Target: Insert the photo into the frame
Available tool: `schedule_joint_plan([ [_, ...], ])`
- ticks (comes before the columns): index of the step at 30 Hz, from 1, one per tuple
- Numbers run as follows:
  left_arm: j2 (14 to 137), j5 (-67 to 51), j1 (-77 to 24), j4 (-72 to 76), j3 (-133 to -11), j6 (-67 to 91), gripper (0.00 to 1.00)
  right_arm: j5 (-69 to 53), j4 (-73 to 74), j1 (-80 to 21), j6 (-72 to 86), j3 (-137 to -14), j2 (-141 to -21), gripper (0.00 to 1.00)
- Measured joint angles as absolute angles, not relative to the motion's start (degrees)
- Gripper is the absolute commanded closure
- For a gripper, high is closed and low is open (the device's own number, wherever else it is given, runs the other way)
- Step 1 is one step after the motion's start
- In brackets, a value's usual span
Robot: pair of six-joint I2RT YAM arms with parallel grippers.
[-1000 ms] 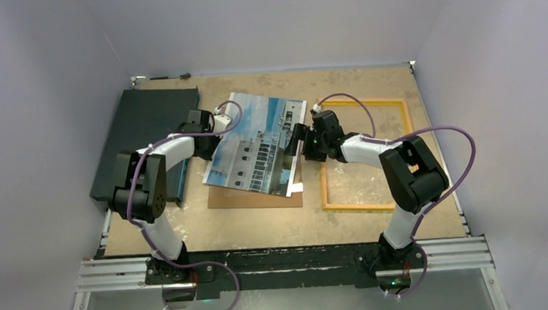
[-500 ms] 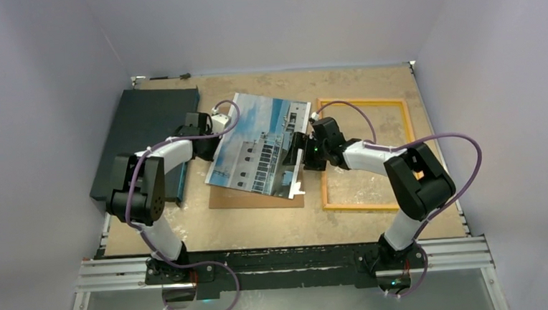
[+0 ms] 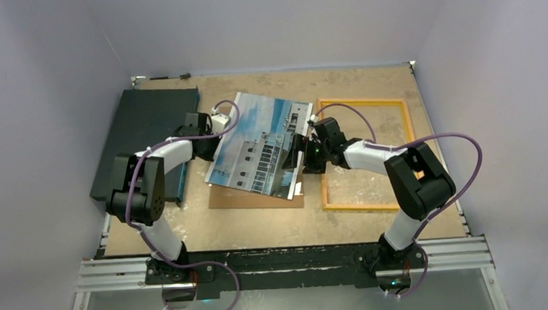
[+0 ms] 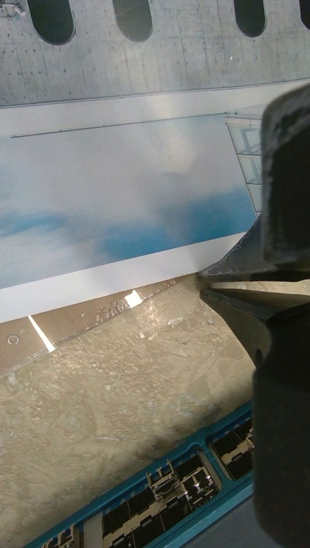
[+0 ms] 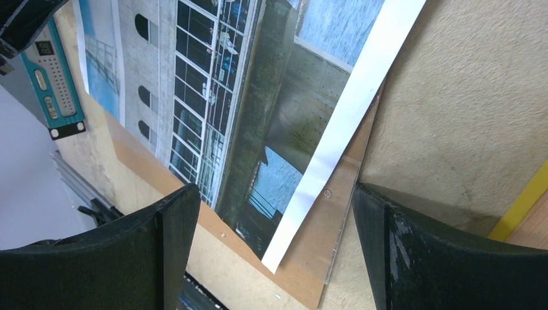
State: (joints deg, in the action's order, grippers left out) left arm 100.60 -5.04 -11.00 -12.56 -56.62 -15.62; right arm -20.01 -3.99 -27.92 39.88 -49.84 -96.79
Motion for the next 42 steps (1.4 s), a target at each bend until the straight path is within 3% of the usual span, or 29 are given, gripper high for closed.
schedule_joint_plan([
  [21,100.82,-4.67,-12.21,-12.32,-56.62,-15.92,0.95,-28.84,-1.61,-27.29,46.04,-48.71,-89.43,0.10],
  [34,100.82,-4.05,-12.58,-12.43,-56.62,-16.16,0.96,-34.65,-32.40,-26.89,61.82,-30.72,-88.01,0.10],
  [42,100.82,-4.05,-12.62,-12.53,-56.66,-16.58,0.96,-34.41,-50.02,-26.94,68.71,-26.28,-86.43,0.10],
])
